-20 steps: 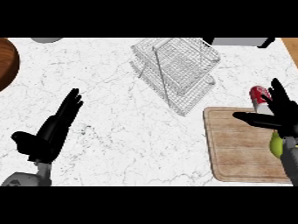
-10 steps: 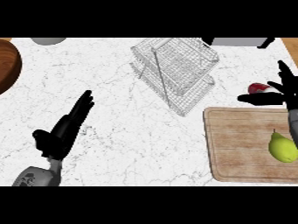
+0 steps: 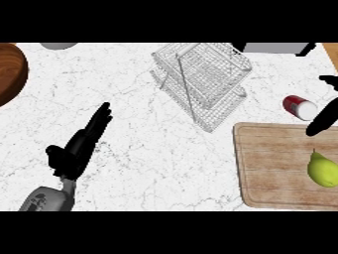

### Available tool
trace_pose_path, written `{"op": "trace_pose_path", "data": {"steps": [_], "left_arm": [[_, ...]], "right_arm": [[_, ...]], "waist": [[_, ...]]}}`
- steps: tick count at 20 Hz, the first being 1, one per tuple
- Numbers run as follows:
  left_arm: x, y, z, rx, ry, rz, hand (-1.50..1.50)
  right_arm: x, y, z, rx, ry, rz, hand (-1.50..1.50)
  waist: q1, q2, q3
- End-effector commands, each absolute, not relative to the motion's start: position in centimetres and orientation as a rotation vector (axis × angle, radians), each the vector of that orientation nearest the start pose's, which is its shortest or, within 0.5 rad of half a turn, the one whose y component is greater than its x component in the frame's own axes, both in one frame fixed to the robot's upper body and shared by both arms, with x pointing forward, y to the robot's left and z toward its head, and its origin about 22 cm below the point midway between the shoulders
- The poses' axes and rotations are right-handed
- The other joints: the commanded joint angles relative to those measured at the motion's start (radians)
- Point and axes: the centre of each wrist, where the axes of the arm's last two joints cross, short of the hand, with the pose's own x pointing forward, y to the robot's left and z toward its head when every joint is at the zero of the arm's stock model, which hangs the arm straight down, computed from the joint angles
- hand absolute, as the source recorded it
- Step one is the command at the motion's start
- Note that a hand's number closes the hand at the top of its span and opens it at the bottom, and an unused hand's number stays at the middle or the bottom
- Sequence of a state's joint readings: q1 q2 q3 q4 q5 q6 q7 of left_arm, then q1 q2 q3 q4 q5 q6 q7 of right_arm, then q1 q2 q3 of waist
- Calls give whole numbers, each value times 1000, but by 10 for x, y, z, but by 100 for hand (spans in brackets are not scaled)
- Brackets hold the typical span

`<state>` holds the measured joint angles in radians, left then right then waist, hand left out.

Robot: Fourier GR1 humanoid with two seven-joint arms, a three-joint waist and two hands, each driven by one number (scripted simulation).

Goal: Pick the pear from the cutting board and place it in the tiered basket

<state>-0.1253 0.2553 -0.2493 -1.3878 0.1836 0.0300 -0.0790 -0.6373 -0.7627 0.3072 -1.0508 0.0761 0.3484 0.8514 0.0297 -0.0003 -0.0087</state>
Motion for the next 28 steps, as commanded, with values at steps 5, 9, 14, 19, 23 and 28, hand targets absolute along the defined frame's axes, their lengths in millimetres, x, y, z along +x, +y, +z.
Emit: {"op": "trace_pose_path", "data": {"steps": [5,9,14,19,23,28], "left_arm": [[276,245,-8,-94,-1531,-241,0],[270,210,-18,-84,-1532,-250,0],[264,236,-12,-73,-1522,-223,0],[270,225,-18,-85,-1538,-232,0],[263,235,-22,-52,-1540,-236,0],[269,231,-11,-86,-1531,-217,0]], "right_arm": [[399,-313,178,-644,-243,979,-150],[410,-287,182,-666,-220,956,-150],[394,-284,169,-778,-248,891,-150],[394,-282,124,-814,-62,955,-150],[393,-291,133,-786,-30,935,-150],[367,-295,94,-748,-77,893,-150]], "waist": [[-17,1,6],[-19,0,7],[-36,-7,7],[-30,-1,7],[-34,-4,7],[-40,-4,8]]}}
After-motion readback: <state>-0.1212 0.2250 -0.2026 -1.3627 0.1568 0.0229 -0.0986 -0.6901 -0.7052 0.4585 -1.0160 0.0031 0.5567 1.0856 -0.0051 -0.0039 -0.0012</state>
